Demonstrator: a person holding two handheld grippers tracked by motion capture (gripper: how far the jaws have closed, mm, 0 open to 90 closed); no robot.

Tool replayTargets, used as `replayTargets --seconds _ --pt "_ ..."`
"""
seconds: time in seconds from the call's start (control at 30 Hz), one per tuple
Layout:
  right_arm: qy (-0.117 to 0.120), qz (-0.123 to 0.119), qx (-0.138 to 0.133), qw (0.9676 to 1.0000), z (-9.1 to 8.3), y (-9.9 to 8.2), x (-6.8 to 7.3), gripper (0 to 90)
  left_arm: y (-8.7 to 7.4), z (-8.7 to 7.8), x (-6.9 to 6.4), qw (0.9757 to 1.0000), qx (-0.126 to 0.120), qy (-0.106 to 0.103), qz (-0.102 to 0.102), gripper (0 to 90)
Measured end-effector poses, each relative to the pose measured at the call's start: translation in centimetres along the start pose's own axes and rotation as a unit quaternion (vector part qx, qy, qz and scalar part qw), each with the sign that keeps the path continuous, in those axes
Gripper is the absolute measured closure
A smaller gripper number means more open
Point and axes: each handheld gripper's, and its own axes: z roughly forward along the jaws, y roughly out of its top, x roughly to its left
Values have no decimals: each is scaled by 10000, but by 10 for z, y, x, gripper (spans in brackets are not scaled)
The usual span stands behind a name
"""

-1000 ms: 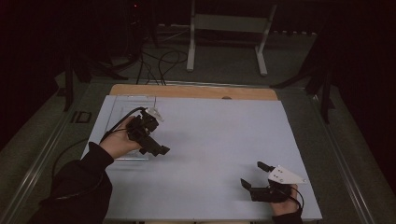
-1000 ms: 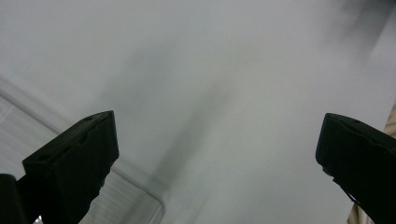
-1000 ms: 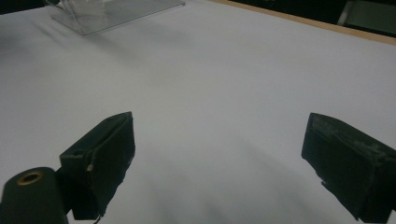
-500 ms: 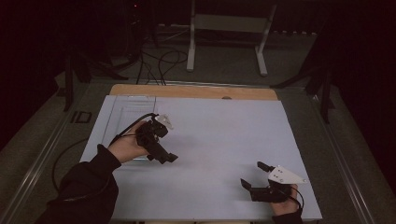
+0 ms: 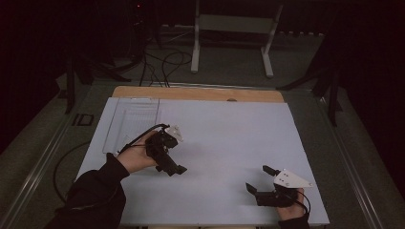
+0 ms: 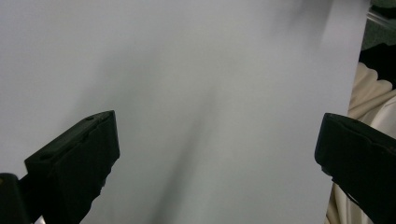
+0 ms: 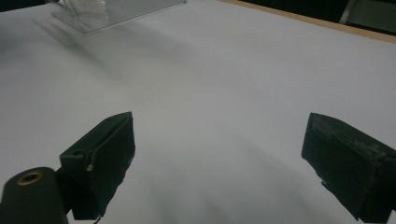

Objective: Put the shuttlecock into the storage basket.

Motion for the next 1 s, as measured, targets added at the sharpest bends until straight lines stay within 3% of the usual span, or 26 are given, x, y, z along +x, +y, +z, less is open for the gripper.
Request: replayTargets --seconds 0.3,1.0 --pt "-1 2 -3 10000 0 0 0 97 -3 14 -5 9999 33 -86 112 6" --pt "3 23 11 10000 0 0 0 97 -28 34 -16 9996 -219 -140 119 6"
